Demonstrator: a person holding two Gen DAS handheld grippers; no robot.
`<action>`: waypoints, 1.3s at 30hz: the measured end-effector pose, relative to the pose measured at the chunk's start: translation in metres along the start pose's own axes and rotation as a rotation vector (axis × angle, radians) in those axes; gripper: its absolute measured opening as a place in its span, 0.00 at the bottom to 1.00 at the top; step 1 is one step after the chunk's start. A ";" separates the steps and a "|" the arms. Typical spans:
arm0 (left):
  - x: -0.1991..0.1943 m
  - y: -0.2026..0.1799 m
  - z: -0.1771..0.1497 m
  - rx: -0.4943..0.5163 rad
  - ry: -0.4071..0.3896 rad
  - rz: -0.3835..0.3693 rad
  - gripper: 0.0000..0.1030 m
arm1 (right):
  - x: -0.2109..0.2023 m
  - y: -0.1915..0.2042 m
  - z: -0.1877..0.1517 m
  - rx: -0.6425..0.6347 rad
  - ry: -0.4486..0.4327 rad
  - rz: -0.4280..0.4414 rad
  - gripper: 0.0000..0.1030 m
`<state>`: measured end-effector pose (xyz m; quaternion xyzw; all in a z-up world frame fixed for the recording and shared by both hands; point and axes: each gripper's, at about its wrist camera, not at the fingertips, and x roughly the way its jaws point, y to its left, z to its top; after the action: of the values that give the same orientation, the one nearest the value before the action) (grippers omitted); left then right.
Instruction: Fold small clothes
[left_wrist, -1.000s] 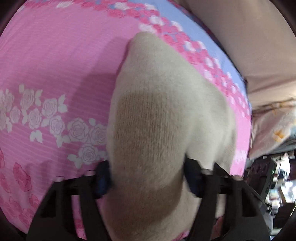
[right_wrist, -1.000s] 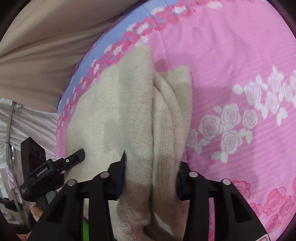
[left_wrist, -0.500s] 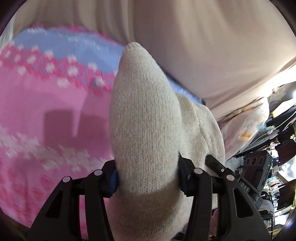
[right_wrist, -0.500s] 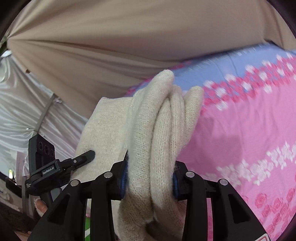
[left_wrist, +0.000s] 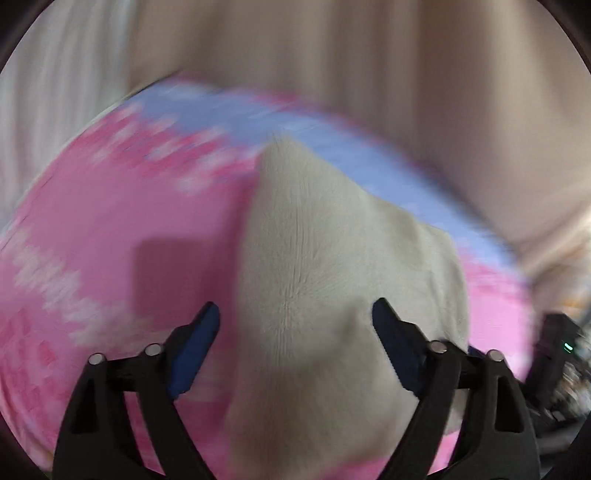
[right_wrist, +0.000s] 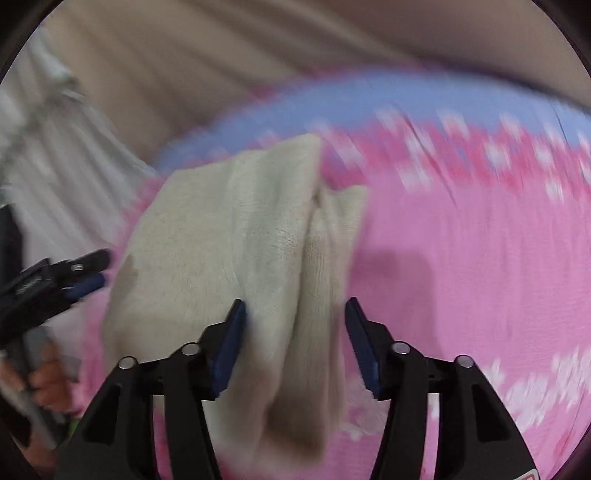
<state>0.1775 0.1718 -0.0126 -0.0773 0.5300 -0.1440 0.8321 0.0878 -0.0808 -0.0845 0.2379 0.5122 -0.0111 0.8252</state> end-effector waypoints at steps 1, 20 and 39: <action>0.014 0.015 -0.006 -0.036 0.069 0.010 0.54 | 0.000 -0.004 -0.008 0.055 0.006 0.062 0.37; 0.016 -0.014 -0.054 0.172 0.005 0.051 0.71 | -0.028 0.066 -0.014 -0.160 -0.115 -0.115 0.21; -0.034 -0.023 -0.074 0.278 -0.159 0.136 0.90 | -0.118 0.060 -0.055 0.040 -0.526 -0.126 0.95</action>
<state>0.0931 0.1625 -0.0080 0.0636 0.4417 -0.1526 0.8818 0.0017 -0.0322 0.0187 0.2109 0.2936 -0.1339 0.9227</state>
